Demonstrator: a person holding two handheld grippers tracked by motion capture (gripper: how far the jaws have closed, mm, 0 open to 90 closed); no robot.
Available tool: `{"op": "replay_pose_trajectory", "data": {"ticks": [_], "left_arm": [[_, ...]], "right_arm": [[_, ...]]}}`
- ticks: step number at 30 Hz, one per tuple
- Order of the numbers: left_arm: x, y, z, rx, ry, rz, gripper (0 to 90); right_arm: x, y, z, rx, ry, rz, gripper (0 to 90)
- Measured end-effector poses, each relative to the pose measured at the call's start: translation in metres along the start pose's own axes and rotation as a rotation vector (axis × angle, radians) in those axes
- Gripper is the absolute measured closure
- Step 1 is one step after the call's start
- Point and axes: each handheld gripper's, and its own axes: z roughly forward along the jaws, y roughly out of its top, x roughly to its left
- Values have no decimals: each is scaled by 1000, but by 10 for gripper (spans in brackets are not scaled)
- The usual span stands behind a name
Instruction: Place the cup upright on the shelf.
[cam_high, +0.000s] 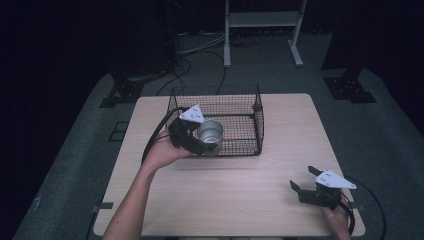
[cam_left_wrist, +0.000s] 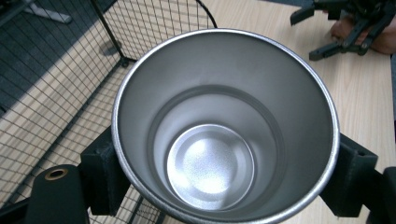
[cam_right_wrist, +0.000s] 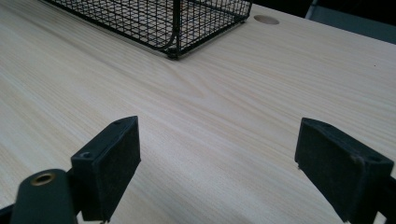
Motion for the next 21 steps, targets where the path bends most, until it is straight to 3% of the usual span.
{"op": "replay_pose_trajectory", "data": {"ticks": [8,21], "left_arm": [[7,17,1,11,14,17,179],[23,36,2,31,24,7,179]], "right_arm": [[0,0,0,0,0,2,135],[-1,0,0,-2,2,14,135]]}}
